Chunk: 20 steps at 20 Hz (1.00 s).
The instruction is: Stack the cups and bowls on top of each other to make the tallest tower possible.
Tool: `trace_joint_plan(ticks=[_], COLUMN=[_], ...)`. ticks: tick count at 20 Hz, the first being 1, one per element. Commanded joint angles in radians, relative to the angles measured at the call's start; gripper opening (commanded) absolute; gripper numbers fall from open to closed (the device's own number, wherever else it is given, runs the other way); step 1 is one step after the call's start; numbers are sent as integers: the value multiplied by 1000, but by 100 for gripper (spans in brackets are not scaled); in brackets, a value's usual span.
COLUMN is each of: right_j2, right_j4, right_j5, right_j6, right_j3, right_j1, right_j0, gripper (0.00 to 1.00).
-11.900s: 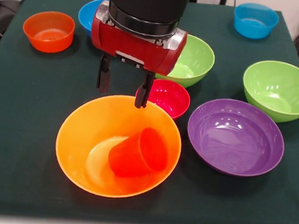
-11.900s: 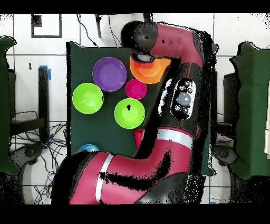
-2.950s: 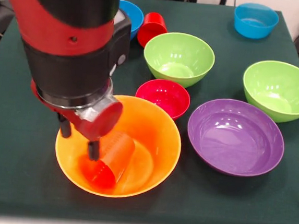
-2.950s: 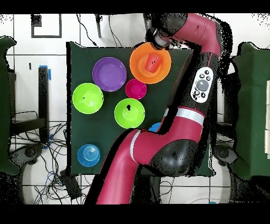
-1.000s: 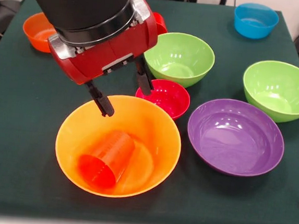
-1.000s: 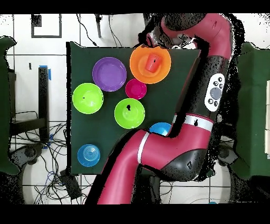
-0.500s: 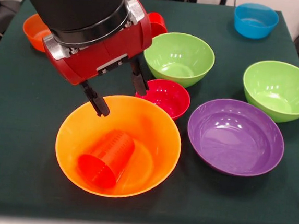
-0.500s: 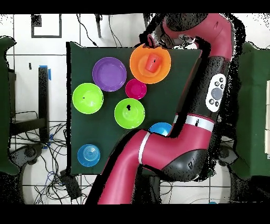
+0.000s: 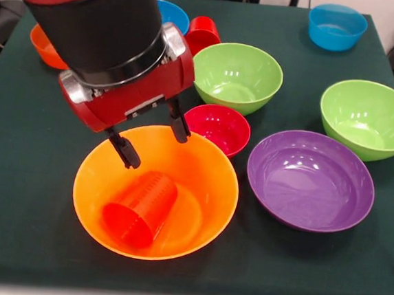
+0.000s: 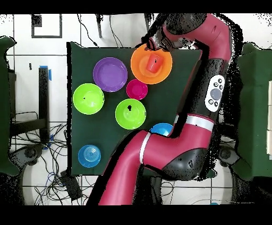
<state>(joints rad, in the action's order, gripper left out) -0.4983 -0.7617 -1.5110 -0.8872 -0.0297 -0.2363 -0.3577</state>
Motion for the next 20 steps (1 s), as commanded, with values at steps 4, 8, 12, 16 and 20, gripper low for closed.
trace_joint_plan(ticks=[4,8,12,16,20], right_j2=[-16,-43,-81,-128,-192], right_j4=[7,-26,-65,-100,-164], right_j5=[62,68,62,52,30], right_j6=[330,342,360,364,356], right_j3=[111,104,95,85,77], right_j1=[-84,-104,-117,-122,-141], right_j0=[-20,-29,-37,-43,-53], gripper=[100,100,100,100,100])
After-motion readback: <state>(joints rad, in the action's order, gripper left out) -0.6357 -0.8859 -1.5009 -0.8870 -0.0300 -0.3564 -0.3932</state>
